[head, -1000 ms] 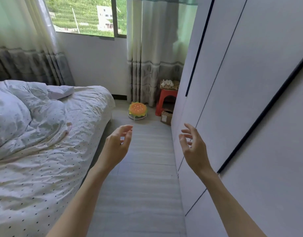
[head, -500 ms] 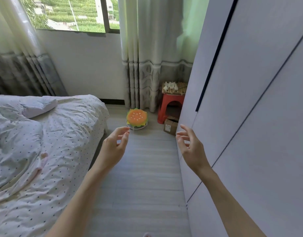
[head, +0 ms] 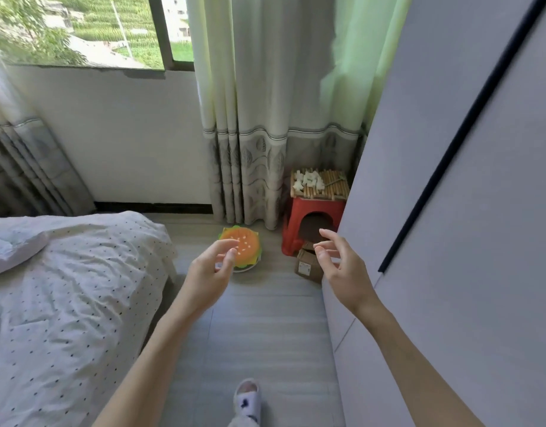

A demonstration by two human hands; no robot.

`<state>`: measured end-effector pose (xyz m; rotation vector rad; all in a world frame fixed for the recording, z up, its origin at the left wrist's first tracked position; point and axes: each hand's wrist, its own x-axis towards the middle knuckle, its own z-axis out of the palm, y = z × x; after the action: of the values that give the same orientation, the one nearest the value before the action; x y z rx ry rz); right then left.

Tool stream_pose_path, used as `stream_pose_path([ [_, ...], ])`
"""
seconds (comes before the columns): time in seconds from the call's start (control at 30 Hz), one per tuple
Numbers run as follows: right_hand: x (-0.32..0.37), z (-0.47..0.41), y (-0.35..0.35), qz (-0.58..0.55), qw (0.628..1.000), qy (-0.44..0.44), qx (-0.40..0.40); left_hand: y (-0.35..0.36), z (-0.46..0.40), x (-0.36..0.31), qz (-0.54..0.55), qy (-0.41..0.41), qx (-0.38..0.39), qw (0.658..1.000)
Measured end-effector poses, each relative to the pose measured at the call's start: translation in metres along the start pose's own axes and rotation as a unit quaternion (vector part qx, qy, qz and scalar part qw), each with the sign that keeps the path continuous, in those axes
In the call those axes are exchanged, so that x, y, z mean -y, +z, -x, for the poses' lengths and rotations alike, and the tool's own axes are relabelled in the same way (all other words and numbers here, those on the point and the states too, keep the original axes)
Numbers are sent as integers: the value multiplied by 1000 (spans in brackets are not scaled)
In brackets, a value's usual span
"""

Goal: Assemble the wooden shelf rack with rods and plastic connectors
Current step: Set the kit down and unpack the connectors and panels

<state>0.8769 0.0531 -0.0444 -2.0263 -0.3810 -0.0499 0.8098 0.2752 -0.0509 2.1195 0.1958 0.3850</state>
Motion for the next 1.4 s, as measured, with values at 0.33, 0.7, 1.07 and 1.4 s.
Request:
stream_pose_path([
  [0.33, -38, -236, 19, 19, 998, 31, -58, 33, -273, 34, 45, -19, 44, 998],
  [0.7, -138, -444, 25, 42, 992, 96, -67, 128, -481, 88, 36, -74, 139, 987],
  [1.07, -219, -650, 26, 17, 986, 167, -23, 214, -667, 109, 99, -169, 136, 971],
  [1.4, -321, -773, 45, -38, 947, 314, -54, 310, -794, 187, 207, -377, 145, 891],
])
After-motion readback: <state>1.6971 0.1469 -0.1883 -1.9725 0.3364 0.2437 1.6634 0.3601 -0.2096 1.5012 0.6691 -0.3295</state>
